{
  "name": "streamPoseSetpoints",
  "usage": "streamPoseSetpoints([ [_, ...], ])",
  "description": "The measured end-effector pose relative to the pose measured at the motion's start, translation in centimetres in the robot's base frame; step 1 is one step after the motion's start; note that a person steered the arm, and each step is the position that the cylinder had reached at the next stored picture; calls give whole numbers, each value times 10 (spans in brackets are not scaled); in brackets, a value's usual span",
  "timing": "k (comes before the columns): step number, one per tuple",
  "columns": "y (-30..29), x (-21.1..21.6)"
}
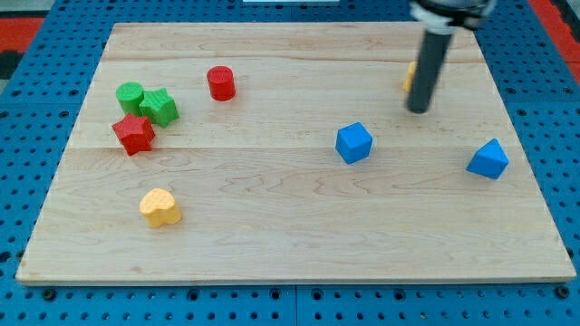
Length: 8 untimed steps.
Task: Push the yellow hexagon to the top left of the board
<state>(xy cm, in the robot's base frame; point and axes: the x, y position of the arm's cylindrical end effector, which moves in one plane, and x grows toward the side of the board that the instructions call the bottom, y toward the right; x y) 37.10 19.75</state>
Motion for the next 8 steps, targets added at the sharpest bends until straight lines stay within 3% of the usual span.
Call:
streamPoseSetpoints([
  [1,15,-47],
  [2,-17,-97],
  [3,-50,-106],
  [5,-17,-70],
  [7,-114,-81],
  [8,-84,-44],
])
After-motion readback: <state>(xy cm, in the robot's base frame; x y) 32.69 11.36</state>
